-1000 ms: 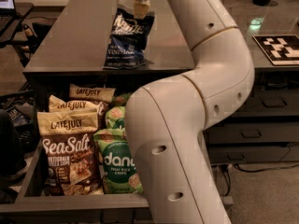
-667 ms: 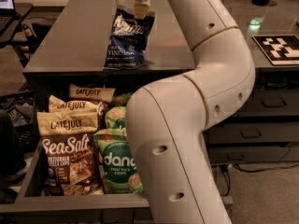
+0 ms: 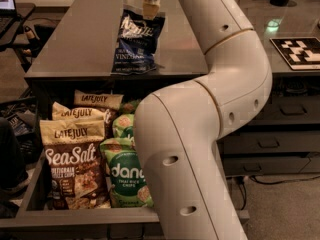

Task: Pick blue chip bag from top drawer and place on counter

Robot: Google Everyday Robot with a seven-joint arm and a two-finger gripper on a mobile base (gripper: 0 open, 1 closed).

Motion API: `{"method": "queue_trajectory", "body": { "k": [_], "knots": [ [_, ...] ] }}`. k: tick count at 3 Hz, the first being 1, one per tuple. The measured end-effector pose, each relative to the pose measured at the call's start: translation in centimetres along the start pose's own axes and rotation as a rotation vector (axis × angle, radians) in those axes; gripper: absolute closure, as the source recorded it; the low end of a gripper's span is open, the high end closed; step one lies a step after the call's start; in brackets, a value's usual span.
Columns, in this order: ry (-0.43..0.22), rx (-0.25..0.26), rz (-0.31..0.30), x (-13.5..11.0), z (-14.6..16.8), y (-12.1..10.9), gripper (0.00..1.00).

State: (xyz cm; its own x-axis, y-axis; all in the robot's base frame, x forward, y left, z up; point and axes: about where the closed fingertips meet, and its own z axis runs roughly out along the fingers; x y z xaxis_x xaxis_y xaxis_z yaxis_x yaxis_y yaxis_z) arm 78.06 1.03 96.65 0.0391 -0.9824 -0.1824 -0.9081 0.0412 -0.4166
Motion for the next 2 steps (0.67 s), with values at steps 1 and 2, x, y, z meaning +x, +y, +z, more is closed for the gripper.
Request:
{"method": "queue_trajectory", "body": {
  "k": [1,2],
  "knots": [
    [0.000,0.000,0.000,0.00,0.00,0.00,0.13],
    [0.000,0.000,0.000,0.00,0.00,0.00,0.00]
  ]
}}
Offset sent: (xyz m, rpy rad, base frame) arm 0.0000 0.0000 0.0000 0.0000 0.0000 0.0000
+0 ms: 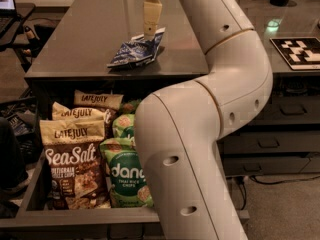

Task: Pick blue chip bag from top drawer and place on counter

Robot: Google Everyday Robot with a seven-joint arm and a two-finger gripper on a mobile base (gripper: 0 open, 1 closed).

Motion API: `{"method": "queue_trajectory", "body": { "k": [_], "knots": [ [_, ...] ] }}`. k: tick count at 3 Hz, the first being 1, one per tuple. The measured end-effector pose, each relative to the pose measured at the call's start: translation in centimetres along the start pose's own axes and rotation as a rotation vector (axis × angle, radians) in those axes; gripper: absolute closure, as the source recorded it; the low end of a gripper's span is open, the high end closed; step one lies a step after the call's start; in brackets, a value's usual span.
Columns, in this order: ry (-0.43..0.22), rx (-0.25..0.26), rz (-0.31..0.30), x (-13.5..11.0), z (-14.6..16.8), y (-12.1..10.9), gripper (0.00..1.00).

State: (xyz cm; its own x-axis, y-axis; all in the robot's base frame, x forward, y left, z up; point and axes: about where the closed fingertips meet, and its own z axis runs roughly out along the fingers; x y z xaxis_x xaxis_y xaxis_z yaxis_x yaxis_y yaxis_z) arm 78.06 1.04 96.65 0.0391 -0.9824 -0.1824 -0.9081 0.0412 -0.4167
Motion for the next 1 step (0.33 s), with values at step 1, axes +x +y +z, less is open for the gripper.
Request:
{"method": "queue_trajectory", "body": {
  "k": [1],
  "knots": [
    [0.000,0.000,0.000,0.00,0.00,0.00,0.00]
  ]
}}
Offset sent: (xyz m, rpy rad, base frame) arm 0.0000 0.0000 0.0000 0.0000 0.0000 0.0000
